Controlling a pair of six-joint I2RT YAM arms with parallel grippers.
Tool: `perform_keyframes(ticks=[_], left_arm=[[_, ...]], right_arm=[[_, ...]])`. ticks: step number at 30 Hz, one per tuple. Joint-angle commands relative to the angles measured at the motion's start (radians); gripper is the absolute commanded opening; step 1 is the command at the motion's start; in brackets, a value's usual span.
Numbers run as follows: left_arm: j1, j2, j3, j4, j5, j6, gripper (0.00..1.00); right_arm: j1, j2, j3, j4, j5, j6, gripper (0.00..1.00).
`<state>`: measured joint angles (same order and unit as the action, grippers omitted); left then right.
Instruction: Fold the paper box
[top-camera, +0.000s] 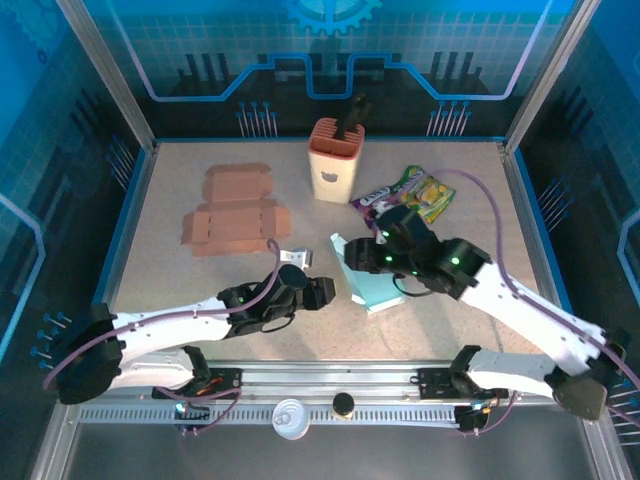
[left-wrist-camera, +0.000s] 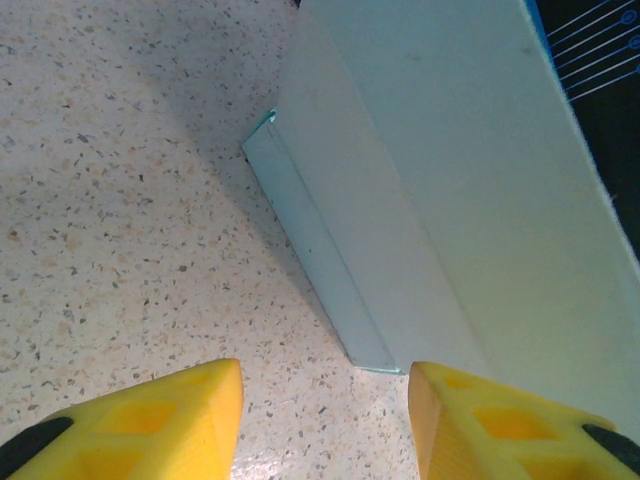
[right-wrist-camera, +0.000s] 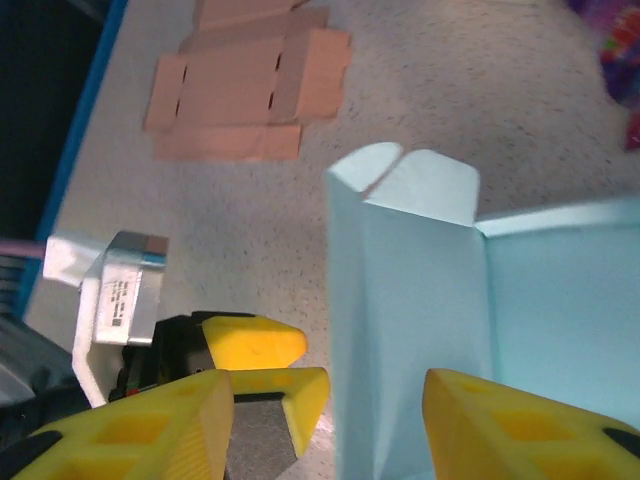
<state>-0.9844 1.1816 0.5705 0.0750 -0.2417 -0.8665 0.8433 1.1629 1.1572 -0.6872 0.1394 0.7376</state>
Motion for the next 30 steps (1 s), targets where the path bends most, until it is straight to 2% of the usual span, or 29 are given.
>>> perform_keyframes(ticks=[1,6,10,14,22,29,30], left_arm=[[-0.011,-0.064,-0.026,0.006,-0.034,-0.015,0.48],[-0.024,-0.190,-0.059,-0.105,-0.065,-0.025,0.48],[-0.025,-0.290,-0.085,-0.200,-0.096,-0.041,0.48],[-0.024,-0.359,-0.104,-0.245,-0.111,-0.050,0.49],[-0.025,-0.380,-0.107,-0.285,-0.121,-0.049,0.49],[-0.025,-0.398,-0.109,-0.295,-0.118,-0.049,0.49],[-0.025,-0.399,-0.110,-0.297,-0.117,-0.048,0.49]], right_arm=[[0.054,0.105,0.080,-0.153,0.067,-0.166,0.54],[0.063,0.228,0.166,-0.185,0.104,-0.168,0.52],[0.065,0.311,0.210,-0.190,0.085,-0.172,0.41],[0.064,0.359,0.219,-0.182,0.089,-0.151,0.37],[0.062,0.389,0.216,-0.142,0.095,-0.092,0.21],[0.045,0.335,0.138,-0.021,0.108,0.057,0.00],[0.042,0.323,0.124,-0.001,0.111,0.083,0.00]])
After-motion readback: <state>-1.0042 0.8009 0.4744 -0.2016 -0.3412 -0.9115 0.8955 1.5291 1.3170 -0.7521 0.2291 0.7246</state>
